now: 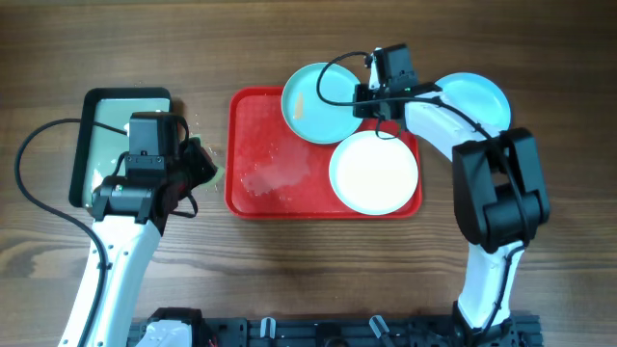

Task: Clean dirty plates on tray and stack at the side
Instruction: 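Lift the top teal plate with the right gripper and set it right of the tray, then grip the left teal plate rim with the right gripper, then scrub the left teal plate with the sponge in the left gripper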

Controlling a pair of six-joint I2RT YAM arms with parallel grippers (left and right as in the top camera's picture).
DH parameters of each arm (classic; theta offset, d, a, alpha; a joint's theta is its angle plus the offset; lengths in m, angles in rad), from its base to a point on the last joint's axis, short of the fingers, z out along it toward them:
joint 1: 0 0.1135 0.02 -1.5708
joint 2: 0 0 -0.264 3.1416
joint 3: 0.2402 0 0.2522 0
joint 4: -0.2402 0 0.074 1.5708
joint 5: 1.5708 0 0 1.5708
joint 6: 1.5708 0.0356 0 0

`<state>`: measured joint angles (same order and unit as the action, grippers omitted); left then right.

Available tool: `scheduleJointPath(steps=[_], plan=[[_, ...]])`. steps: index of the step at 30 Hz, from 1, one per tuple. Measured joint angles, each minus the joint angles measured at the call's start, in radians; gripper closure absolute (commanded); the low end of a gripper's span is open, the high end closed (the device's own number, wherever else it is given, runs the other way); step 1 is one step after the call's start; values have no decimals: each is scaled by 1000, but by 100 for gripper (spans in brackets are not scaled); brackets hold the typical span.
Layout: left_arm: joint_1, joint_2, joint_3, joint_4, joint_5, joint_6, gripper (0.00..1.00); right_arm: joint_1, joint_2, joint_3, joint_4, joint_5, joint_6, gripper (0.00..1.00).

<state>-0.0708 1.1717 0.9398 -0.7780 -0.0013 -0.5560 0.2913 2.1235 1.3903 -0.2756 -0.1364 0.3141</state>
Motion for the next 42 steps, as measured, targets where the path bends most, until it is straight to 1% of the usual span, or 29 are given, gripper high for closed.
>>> scheduleJointPath(steps=[4,8,12,16,18,19,20,21,24,28,30,31,35,37,39,40,42], plan=[[0,0,0,0,0,0,96,18,1,10,3,-19,-5,96],[-10,0,0,4,0,0,96,34,1,10,-10,-93,-42,96],[-62,9,0,52,1,0,96,92,2,10,-70,-158,-77,96],[-119,76,0,99,1,0,96,143,3,10,-128,-188,-92,95],[-142,122,0,126,1,0,96,147,3,10,-145,-216,-96,90],[-157,152,0,150,1,0,96,146,3,10,-154,-235,-99,85],[-168,176,0,163,2,0,96,146,3,10,-161,-246,-98,78],[-180,201,0,182,3,-4,96,147,3,10,-165,-257,-98,67],[-205,262,0,222,5,-13,96,151,3,10,-149,-279,-102,62],[-211,303,0,230,8,-21,96,155,3,11,-107,-248,-125,62],[-211,307,0,230,8,-26,96,155,3,10,-72,-221,-198,69],[-211,307,0,230,8,-26,96,155,3,10,-57,-208,-226,71],[-211,307,0,233,11,-26,96,155,3,10,-74,-141,-296,72],[-211,307,0,233,19,-26,96,156,3,10,-93,-131,-311,78],[-211,307,0,233,27,-26,96,159,3,10,-101,-127,-317,89],[-211,307,0,233,28,-26,96,162,3,10,-104,-127,-317,92],[-211,307,0,233,30,-27,96,167,3,10,-110,-125,-312,93]])
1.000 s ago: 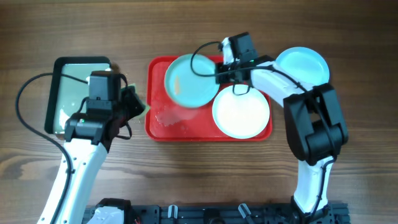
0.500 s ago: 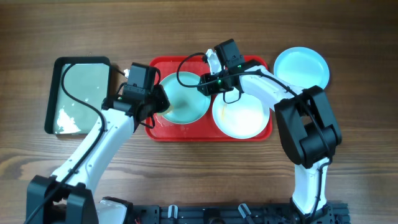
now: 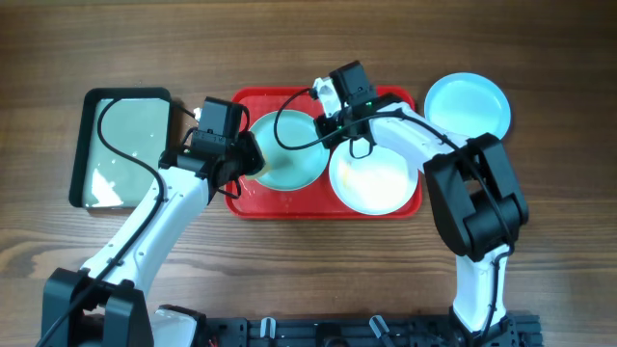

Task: Clean dirty plates on tray and stack at the side
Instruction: 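Scrub the left teal plate with the sponge in the left gripper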

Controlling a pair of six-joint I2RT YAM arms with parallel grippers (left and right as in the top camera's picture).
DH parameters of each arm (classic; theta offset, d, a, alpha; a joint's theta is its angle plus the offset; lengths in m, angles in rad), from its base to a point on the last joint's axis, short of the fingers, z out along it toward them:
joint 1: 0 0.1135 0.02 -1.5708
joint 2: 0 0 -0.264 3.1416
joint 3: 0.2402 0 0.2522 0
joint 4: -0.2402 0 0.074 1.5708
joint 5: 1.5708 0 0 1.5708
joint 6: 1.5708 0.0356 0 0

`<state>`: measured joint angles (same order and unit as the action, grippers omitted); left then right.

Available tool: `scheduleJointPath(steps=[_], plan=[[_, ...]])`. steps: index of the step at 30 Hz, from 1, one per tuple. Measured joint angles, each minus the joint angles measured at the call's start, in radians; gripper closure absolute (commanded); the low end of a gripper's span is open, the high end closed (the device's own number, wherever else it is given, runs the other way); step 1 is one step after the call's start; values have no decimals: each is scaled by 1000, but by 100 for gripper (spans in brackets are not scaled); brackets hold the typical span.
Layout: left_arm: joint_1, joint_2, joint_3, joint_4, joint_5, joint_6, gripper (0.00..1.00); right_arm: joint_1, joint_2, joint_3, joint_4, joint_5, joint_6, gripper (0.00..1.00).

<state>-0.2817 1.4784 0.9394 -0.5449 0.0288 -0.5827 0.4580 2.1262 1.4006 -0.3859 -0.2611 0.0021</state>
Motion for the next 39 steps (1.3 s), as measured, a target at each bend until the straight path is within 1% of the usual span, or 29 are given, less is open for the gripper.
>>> scheduleJointPath(steps=[1,4,12,16,22,23,25,29,30,31,32,34,39], plan=[[0,0,0,0,1,0,96,3,0,0,-2,1,8,95],[0,0,0,1,24,0,96,2,0,1,-6,-2,75,96],[0,43,0,75,61,0,96,2,0,2,-48,-66,372,96],[0,102,0,128,74,0,96,2,0,2,-65,-79,459,96],[0,156,0,211,75,0,96,2,0,2,-68,-83,481,95],[0,169,0,231,75,0,96,2,0,2,-68,-83,480,92],[0,193,0,257,77,0,96,2,0,2,-67,-83,453,82],[0,222,0,296,104,0,96,4,0,10,-67,-82,391,73],[0,225,0,299,109,0,96,4,-2,10,-67,-78,374,72],[0,225,0,300,113,0,96,4,-4,11,-68,-75,358,72],[0,225,0,303,117,0,96,4,-5,11,-69,-70,344,74],[0,225,0,303,120,0,96,4,-6,12,-69,-63,330,82],[-30,237,0,335,123,0,96,4,-6,12,-71,-40,310,93]])
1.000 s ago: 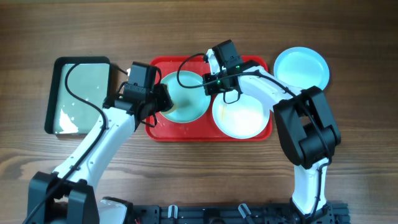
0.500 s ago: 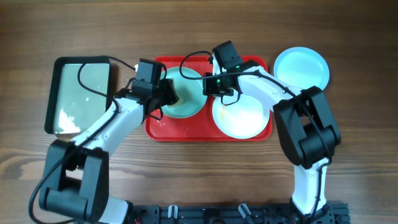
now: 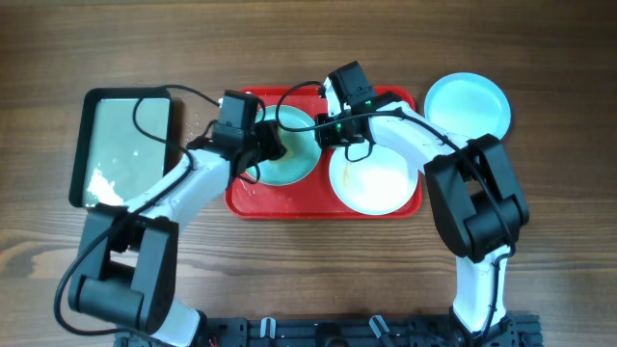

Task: Clean dirty plates on tray and stack at the side
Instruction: 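Scrub the left teal plate with the sponge in the left gripper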

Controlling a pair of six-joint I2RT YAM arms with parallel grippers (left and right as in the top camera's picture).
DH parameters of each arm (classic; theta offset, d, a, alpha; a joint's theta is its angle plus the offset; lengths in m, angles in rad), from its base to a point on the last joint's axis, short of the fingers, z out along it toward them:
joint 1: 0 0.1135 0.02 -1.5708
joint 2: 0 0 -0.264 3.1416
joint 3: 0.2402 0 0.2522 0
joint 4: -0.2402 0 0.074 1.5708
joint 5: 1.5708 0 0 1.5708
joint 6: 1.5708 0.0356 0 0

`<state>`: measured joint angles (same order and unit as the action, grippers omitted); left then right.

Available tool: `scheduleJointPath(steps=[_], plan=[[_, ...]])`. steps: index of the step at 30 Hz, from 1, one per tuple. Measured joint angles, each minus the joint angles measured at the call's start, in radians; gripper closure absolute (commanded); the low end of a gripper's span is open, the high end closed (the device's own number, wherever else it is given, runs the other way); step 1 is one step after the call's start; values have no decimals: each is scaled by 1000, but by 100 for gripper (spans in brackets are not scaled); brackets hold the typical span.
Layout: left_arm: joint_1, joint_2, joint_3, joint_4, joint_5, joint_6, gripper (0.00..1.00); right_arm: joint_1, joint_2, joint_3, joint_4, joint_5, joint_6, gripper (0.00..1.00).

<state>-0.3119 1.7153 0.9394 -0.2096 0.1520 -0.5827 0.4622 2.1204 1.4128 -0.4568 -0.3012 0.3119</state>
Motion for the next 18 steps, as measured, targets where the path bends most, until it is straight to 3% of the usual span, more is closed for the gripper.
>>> scheduleJointPath(steps=[9,18], plan=[[-37,77,0,41,-17,0,96,1,0,0,-5,18,0,96],[-36,79,2,-16,-206,53,96,1,0,0,-12,18,0,96]])
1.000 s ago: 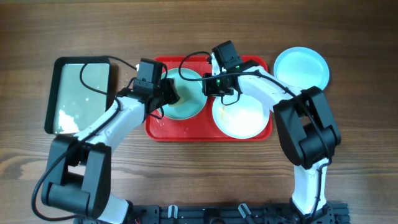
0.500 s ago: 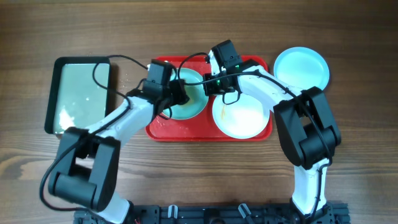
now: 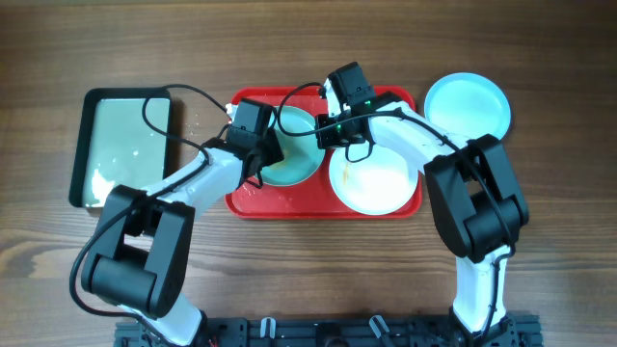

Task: Clean dirty plates on tray and stack at the side
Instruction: 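Scrub the left teal plate with the sponge in the left gripper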

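A teal plate [image 3: 297, 162] lies in the middle of the red tray [image 3: 241, 204], beside a white plate [image 3: 378, 181] on the tray's right. My left gripper [image 3: 266, 154] is down over the teal plate's left part; it looks shut on a yellowish sponge that is mostly hidden beneath it. At the teal plate's right rim my right gripper [image 3: 324, 133] is shut on the plate. A light blue plate [image 3: 468, 104] rests on the table to the right of the tray.
A black basin of water [image 3: 125, 145] sits left of the tray, with wet spots on the wood between them. Cables loop from both wrists over the tray's back. The arm bases stand at the front edge.
My left wrist has shifted slightly to the right, further over the teal plate. The right gripper and all three plates are where they were.
At first my left gripper was beside the basin with the sponge, and my right held the teal plate at the tray's back edge. Then the teal plate lay in the tray's middle with the left gripper at its left rim. Since then the left has been on the plate.
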Controlling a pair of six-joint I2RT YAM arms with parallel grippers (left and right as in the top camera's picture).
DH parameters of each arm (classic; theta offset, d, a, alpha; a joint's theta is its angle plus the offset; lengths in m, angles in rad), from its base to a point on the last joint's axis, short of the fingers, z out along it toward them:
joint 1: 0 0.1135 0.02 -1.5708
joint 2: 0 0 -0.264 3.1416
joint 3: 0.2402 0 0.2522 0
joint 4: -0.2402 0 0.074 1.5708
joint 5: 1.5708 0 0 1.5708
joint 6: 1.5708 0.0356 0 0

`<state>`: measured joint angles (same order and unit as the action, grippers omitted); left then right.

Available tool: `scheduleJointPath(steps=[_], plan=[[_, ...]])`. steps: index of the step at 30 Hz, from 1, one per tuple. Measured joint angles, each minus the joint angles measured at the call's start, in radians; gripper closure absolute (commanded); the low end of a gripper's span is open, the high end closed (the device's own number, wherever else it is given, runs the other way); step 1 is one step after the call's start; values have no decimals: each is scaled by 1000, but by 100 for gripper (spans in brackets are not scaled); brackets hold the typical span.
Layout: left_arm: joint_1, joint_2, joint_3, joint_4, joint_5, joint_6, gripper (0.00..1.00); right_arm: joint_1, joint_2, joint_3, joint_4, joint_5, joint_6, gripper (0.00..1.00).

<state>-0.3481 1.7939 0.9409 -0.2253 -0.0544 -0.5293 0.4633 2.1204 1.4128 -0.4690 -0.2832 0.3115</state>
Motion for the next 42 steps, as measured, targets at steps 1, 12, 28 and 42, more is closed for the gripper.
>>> scheduleJointPath(steps=[1,12,28,42], plan=[[0,0,2,-16,-37,21,96,0,0,0,0,0,0,96],[5,-135,5,-51,-175,130,96,0,0,2,-10,1,0,95],[11,53,7,145,89,16,94,0,0,2,-10,1,0,96],[-13,32,40,-71,-340,188,96,19,0,2,-6,-11,0,96]])
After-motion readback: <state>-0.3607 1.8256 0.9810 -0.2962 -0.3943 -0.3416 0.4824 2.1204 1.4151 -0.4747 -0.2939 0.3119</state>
